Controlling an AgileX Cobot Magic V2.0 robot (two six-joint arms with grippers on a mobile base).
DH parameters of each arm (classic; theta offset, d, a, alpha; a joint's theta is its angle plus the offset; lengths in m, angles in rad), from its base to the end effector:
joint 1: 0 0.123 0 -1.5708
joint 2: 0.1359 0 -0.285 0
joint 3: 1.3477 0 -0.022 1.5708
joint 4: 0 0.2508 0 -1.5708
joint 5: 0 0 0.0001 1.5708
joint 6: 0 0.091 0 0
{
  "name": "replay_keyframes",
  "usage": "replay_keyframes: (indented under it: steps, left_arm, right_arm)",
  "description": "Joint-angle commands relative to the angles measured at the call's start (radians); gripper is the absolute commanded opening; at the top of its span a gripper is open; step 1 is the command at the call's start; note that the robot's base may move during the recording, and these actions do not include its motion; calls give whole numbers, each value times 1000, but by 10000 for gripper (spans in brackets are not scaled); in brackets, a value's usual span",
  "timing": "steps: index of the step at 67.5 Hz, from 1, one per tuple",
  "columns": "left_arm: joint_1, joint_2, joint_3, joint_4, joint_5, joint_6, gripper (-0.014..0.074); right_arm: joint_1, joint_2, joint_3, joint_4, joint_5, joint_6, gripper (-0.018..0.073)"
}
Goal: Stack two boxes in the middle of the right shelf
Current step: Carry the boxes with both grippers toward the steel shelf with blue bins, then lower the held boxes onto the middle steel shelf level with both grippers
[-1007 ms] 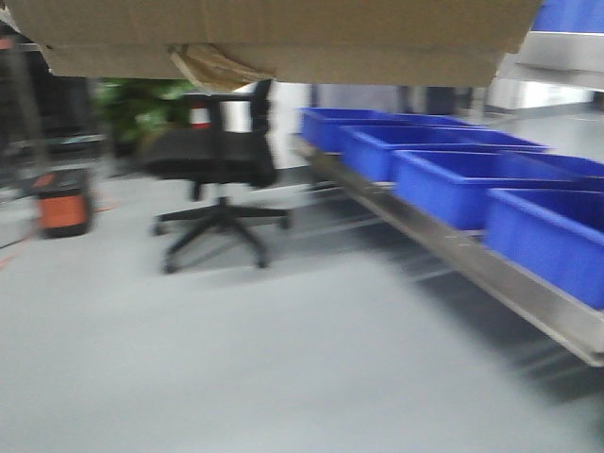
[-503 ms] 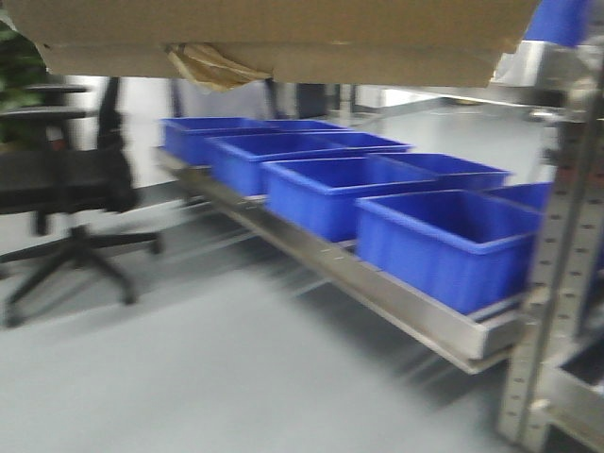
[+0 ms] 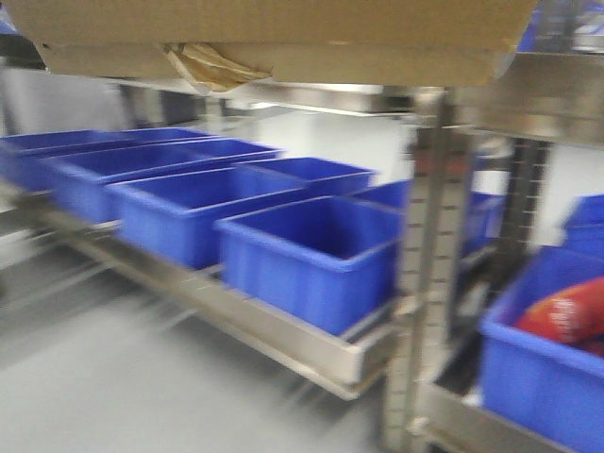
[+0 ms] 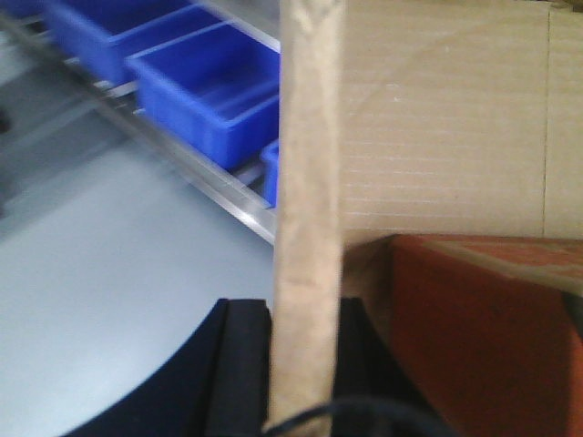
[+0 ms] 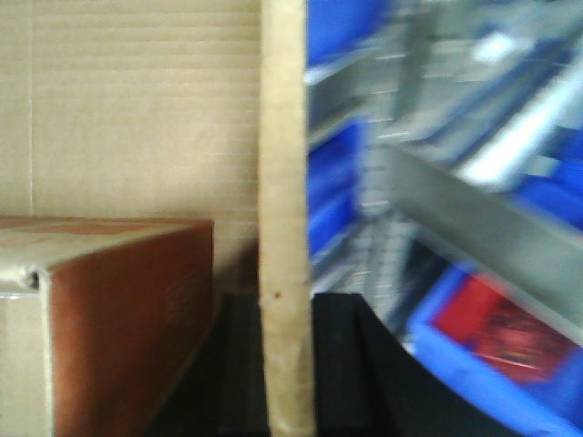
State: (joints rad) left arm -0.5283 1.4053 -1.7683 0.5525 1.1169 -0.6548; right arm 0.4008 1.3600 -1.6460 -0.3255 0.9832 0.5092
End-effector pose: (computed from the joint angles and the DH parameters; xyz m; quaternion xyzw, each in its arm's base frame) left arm 0.2583 -0.1010 0.4914 -0.0542 0.8638 -0.0079 0.5009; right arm 0.2648 0.0859 0.4706 0.0301 0.8747 0.0557 0.4804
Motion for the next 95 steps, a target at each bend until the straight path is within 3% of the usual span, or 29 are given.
replay_keyframes:
  steps: [1,95]
  left_arm:
    - [5,-11,-13,72,-10,0,-111]
    - [5,-11,-13,74,-10,0,-111]
  right_arm:
    - [-8,-15,-17,-64,-4,-1,-153]
    - [-8,-15,-17,-64,-4,-1,-153]
